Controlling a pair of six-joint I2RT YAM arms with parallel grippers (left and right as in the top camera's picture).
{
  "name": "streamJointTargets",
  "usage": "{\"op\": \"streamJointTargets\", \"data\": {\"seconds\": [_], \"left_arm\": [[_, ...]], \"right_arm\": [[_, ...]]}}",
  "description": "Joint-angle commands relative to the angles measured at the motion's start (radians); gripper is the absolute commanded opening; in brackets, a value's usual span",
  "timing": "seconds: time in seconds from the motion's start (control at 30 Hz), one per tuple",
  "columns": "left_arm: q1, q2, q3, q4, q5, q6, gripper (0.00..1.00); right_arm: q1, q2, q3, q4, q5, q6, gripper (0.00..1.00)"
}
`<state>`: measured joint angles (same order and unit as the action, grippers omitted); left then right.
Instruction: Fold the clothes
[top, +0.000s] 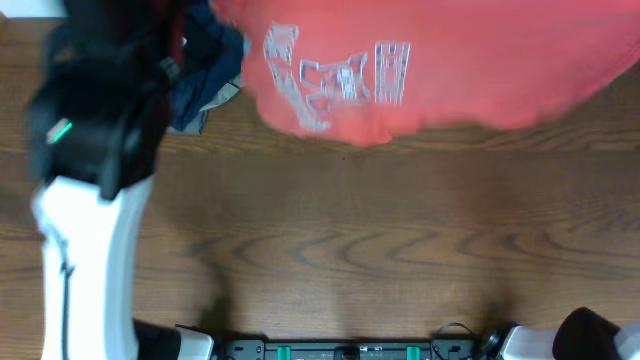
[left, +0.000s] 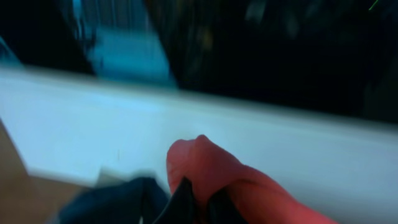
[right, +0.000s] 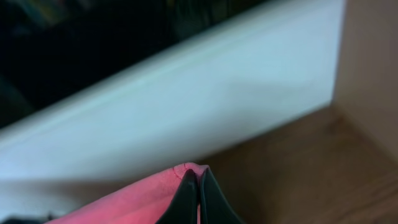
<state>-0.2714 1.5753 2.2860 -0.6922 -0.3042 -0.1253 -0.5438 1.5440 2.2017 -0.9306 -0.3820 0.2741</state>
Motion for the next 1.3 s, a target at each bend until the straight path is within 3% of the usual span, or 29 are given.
{"op": "streamJointTargets", "data": {"seconds": [0.0,0.2,0.47,0.73,0.9,1.07,1.17,1.27], "left_arm": [[0.006,-0.024,0.09,-0.063,0.01,0.039,0.06],[0.006,0.037,0.039,-0.261,0.196,0.002,0.06],[0.006,0.234,-0.043,-0.566,0.199,-0.107,0.06],[0.006,0.117,-0.026,-0.75,0.197,-0.169,0.06],[0.006,-0.007,-0.023,-0.71,0.197,-0.169,0.06],[0.006,0.016,-0.043,-0.644,0.197,-0.169,0.06],[0.006,0.094,-0.084,-0.488,0.159,-0.168,0.06],[0.014,0.216,-0.103,-0.172,0.021,-0.148,0.06]], "right_arm": [[-0.037,-0.008,0.051,-0.055,-0.015,-0.033,0.01],[-0.004,0.026,-0.041,-0.16,-0.014,-0.072,0.01],[0.006,0.086,-0.224,-0.233,-0.015,-0.101,0.01],[0.006,0.048,-0.176,-0.371,-0.008,-0.142,0.01],[0.014,0.048,-0.162,-0.381,-0.011,-0.132,0.01],[0.07,0.09,-0.202,-0.292,-0.011,-0.121,0.01],[0.134,0.13,-0.235,-0.165,-0.011,-0.103,0.01],[0.194,0.179,-0.245,-0.013,0.008,-0.076,0.01]]}}
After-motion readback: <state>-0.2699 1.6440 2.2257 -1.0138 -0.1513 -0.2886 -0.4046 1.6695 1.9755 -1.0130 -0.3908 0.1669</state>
